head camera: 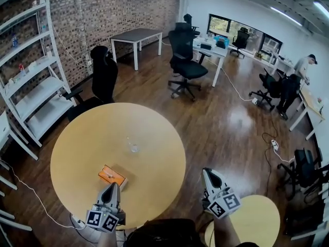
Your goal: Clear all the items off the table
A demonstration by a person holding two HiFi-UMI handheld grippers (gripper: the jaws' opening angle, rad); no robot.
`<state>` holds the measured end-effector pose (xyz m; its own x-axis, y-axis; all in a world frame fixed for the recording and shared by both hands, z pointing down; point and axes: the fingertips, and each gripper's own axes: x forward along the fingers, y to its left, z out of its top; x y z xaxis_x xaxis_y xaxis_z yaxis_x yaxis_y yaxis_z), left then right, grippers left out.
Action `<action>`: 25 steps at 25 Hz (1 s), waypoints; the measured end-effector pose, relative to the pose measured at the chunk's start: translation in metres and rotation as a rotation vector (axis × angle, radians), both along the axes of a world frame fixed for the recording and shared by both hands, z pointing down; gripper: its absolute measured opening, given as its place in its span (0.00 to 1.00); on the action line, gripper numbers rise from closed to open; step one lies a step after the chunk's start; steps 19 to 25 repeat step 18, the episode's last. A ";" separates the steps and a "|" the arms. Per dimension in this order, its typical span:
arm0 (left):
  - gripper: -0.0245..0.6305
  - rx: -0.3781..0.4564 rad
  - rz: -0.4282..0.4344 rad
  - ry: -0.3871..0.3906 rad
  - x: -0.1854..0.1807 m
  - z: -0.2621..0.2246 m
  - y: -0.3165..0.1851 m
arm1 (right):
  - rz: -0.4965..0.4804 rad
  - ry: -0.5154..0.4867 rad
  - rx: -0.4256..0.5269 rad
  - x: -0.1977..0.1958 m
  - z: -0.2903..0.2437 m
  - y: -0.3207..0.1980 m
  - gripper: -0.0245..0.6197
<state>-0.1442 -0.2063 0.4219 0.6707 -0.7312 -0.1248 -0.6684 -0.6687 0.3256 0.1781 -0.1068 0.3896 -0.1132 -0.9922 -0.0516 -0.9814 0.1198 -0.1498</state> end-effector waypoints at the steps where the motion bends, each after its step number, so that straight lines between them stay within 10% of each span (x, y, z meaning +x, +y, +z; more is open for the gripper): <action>1: 0.03 -0.001 -0.002 -0.005 -0.001 0.001 0.000 | 0.000 0.002 -0.002 -0.001 0.001 0.001 0.04; 25: 0.03 -0.022 -0.050 -0.022 -0.029 0.004 -0.010 | -0.011 -0.019 -0.030 -0.010 0.007 -0.016 0.04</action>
